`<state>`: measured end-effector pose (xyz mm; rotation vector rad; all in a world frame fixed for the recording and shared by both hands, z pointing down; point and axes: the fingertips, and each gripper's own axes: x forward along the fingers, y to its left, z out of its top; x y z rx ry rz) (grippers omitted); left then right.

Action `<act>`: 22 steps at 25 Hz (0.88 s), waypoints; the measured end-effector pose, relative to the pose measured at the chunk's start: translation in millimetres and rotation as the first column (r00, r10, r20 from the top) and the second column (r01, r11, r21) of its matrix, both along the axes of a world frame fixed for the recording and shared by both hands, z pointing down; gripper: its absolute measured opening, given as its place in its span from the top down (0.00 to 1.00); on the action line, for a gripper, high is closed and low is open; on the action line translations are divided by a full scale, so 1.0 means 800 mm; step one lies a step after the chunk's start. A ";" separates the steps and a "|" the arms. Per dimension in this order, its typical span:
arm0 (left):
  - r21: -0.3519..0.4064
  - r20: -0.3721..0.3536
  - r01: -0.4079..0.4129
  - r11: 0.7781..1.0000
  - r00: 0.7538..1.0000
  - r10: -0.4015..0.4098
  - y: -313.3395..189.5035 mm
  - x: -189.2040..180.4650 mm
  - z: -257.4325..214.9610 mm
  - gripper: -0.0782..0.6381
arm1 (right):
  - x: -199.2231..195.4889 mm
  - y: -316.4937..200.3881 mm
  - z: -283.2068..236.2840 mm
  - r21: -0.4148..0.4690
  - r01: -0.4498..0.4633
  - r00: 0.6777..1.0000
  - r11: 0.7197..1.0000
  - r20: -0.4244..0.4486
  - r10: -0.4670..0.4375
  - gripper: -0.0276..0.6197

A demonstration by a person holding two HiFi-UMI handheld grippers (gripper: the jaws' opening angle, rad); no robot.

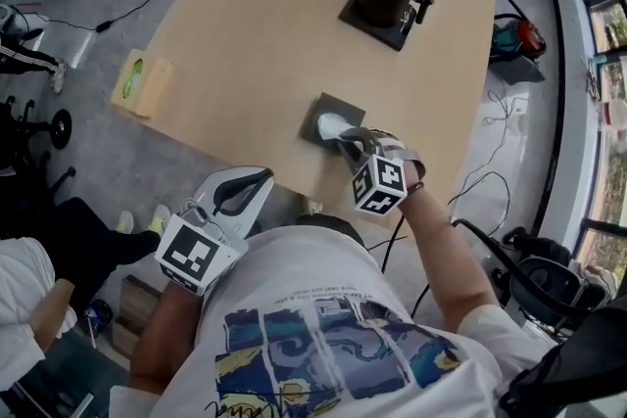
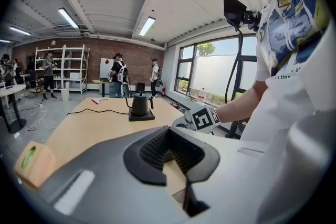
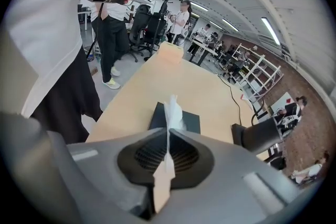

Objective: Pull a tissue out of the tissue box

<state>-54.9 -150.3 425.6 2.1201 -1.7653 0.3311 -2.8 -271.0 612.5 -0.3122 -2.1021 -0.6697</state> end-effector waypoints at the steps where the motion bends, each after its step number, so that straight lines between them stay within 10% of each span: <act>1: 0.005 0.005 -0.006 1.000 1.000 0.006 0.002 -0.001 0.002 0.88 | 0.000 0.000 -0.003 0.001 -0.009 1.000 1.000 0.003 0.009 0.95; 22: 0.038 -0.015 -0.104 0.994 0.994 0.104 0.041 -0.016 -0.007 0.88 | 0.006 0.001 -0.053 0.058 -0.177 0.984 0.982 0.029 0.176 0.95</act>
